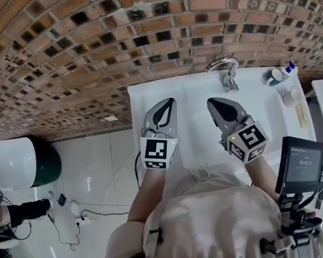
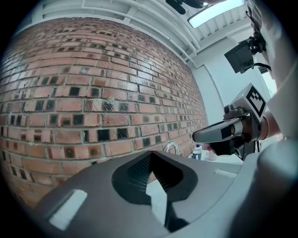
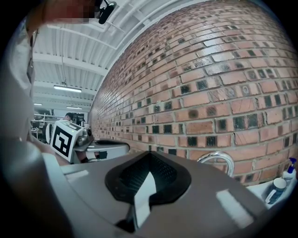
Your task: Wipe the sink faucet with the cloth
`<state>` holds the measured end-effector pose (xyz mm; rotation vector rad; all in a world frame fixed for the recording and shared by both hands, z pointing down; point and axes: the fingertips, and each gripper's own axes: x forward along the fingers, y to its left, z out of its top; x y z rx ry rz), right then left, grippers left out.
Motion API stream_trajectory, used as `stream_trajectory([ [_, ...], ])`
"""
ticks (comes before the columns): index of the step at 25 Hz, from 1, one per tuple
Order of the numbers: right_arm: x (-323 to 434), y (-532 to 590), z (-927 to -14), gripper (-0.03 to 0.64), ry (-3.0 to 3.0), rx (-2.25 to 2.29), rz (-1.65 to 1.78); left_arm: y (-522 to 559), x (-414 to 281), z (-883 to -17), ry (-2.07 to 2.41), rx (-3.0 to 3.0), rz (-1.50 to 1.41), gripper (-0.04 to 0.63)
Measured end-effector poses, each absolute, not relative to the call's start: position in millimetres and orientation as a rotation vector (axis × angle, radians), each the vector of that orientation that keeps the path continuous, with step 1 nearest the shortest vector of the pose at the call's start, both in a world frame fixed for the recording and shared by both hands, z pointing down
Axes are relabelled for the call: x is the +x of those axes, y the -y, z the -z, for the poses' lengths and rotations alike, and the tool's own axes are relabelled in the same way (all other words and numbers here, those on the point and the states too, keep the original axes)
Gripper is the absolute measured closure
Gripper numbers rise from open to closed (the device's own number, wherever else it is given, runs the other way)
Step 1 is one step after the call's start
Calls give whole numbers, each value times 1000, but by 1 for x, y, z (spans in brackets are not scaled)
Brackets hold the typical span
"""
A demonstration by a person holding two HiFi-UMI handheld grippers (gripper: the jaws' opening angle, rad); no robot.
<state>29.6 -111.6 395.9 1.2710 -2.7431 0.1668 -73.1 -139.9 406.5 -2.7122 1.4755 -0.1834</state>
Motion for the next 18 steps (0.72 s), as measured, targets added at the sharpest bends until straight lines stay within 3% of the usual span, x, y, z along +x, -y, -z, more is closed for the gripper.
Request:
stream_trajectory([
  [18,26,112,-392,629,2761,1270,-155,138,-74,-403,-1473,-2722,187,594],
])
